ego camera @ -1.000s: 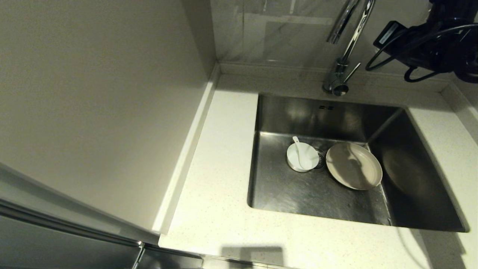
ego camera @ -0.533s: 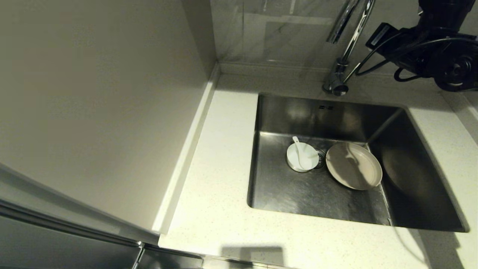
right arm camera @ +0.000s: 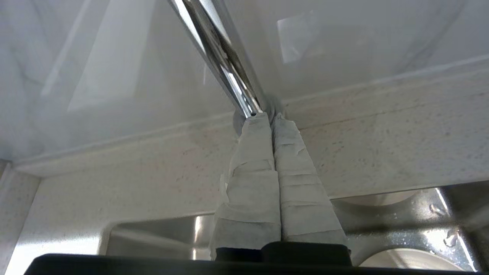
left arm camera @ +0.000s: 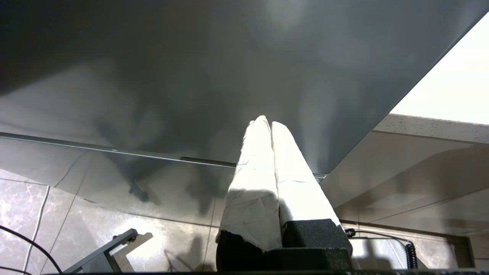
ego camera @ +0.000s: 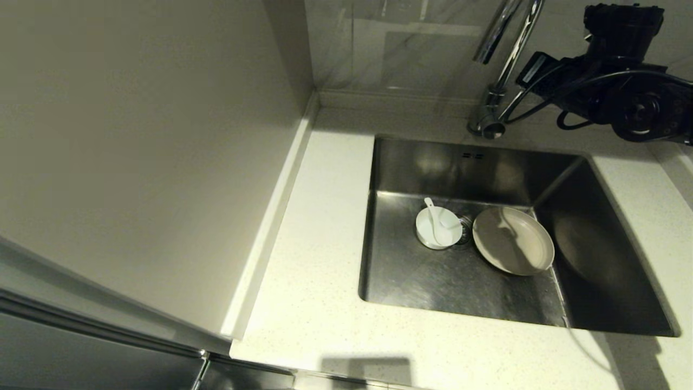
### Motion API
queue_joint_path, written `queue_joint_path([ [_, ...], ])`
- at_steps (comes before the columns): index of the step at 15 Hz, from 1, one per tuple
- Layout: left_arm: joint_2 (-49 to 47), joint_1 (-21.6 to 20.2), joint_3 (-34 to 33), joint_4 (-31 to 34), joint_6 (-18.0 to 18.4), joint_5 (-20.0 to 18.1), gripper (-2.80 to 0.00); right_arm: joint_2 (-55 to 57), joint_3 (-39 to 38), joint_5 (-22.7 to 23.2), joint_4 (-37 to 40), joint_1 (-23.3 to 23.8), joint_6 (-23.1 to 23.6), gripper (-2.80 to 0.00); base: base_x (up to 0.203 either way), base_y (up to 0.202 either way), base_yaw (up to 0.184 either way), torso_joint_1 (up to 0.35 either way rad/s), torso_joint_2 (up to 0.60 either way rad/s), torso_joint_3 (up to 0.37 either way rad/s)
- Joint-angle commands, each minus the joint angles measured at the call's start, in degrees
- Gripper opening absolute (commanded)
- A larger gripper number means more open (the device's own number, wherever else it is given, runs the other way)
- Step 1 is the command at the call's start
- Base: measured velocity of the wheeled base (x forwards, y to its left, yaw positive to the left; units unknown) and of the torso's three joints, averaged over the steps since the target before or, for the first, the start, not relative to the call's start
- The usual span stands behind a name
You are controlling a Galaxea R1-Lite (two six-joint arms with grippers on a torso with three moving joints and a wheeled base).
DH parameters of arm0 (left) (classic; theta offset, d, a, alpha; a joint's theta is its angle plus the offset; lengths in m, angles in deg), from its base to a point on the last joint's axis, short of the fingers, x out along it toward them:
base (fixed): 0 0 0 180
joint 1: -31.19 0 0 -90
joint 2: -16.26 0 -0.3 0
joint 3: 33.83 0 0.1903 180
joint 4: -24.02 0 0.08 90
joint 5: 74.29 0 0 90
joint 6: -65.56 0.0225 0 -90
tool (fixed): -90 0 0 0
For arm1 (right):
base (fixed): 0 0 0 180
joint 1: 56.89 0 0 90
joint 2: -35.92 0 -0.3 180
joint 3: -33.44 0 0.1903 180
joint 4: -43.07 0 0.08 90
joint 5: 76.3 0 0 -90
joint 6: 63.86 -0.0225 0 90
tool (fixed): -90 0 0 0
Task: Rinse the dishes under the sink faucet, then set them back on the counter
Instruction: Turn on the faucet
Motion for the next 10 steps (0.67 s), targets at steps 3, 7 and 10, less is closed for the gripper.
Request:
queue_joint_path([
  [3,0.18,-0.04,0.0,-0.04,-0.03,0.02,-2.8,0.23,0.0,0.17,0.42,-0.13,0.43,-2.8,0.0,0.0,0.0,0.0,0.0,0.0],
  [7,0.18,-0.04,0.0,-0.04,-0.03,0.02,-2.8,0.8,0.0,0.95,0.62,-0.18,0.75,-2.8,0.0,0.0,0.0,0.0,0.0,0.0],
  [10,0.18,-0.04,0.0,-0.04,-0.03,0.02,-2.8,0.66,0.0,1.67,2.61,-0.09,0.83,-2.8,0.0,0.0,0.0,0.0,0.0,0.0],
])
